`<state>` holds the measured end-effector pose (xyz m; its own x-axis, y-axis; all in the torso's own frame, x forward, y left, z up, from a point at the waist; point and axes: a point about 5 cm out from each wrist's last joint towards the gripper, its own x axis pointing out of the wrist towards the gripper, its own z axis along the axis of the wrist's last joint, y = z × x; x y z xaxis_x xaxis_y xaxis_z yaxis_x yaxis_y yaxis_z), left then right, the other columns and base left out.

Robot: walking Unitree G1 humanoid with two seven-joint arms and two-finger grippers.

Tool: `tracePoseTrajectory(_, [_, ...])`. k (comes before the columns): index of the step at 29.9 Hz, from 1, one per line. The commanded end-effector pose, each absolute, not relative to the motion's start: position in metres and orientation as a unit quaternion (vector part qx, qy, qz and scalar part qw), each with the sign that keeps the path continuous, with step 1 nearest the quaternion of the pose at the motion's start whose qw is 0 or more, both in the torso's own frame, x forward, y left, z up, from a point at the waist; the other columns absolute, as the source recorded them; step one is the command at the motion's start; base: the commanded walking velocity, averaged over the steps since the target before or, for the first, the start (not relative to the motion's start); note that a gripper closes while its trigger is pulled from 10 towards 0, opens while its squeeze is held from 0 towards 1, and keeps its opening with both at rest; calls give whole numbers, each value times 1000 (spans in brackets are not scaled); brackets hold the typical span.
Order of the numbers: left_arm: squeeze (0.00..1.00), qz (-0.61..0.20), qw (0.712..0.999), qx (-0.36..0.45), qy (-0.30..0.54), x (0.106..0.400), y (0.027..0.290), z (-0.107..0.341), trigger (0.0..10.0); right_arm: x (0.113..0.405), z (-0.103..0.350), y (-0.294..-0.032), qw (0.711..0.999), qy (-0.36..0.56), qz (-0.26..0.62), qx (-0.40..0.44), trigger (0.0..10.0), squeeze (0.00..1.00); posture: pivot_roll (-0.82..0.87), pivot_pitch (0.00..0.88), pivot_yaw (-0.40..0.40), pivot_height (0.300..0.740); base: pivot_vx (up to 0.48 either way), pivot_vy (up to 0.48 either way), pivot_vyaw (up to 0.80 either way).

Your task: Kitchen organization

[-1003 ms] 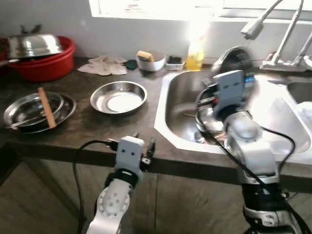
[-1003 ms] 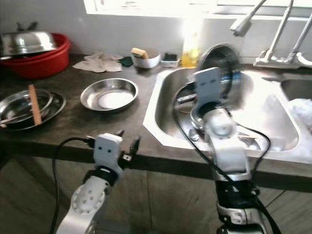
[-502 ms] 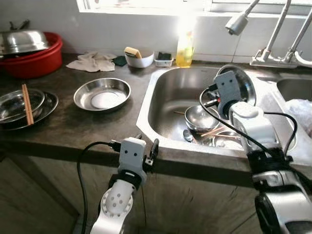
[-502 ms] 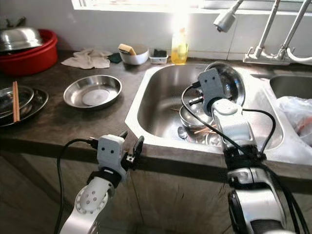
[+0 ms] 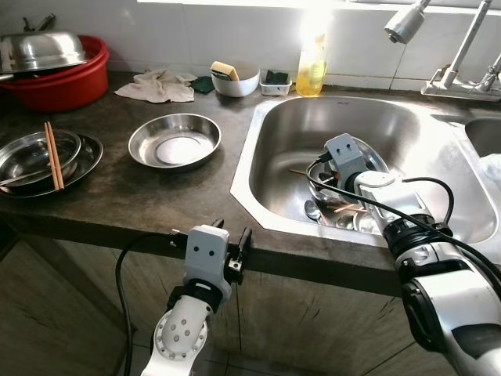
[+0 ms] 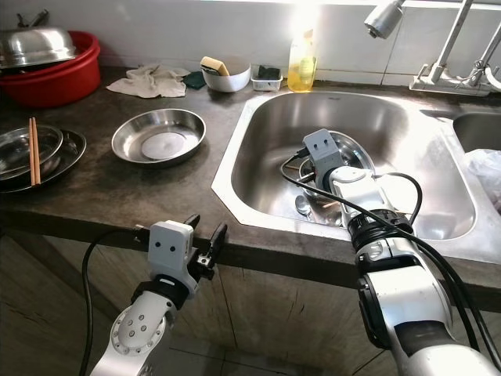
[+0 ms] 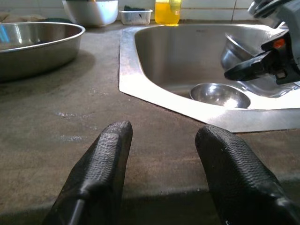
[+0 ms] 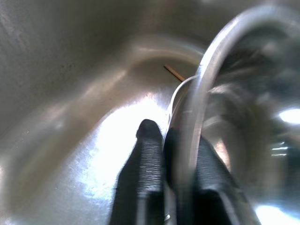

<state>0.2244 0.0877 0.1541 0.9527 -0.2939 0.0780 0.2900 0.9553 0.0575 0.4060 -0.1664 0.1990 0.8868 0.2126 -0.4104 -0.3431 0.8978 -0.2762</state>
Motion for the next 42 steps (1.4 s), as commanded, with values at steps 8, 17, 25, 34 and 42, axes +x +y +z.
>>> tracePoseTrajectory(8, [0,-151,988,21,-29,220,88,155,10000,414,224,-168,977,108,116,-143,10000,1000,117,197,-9,740,0,0,0])
tracePoseTrajectory(17, [0,-151,988,23,-35,227,88,155,10000,390,242,-158,988,-41,110,-101,10000,0,99,156,-3,740,0,0,0])
tracePoseTrajectory(25, [0,-148,988,24,-41,233,89,156,10000,362,252,-146,982,-132,113,-74,10000,0,94,122,-11,740,0,0,0])
tracePoseTrajectory(34, [0,-135,989,24,-51,238,90,158,10000,320,241,-136,978,-175,99,-50,10000,0,80,82,-22,740,0,0,533])
tracePoseTrajectory(42, [0,-126,990,28,-57,243,91,159,10000,318,237,-134,980,-167,96,-50,10000,0,80,71,-28,740,0,0,800])
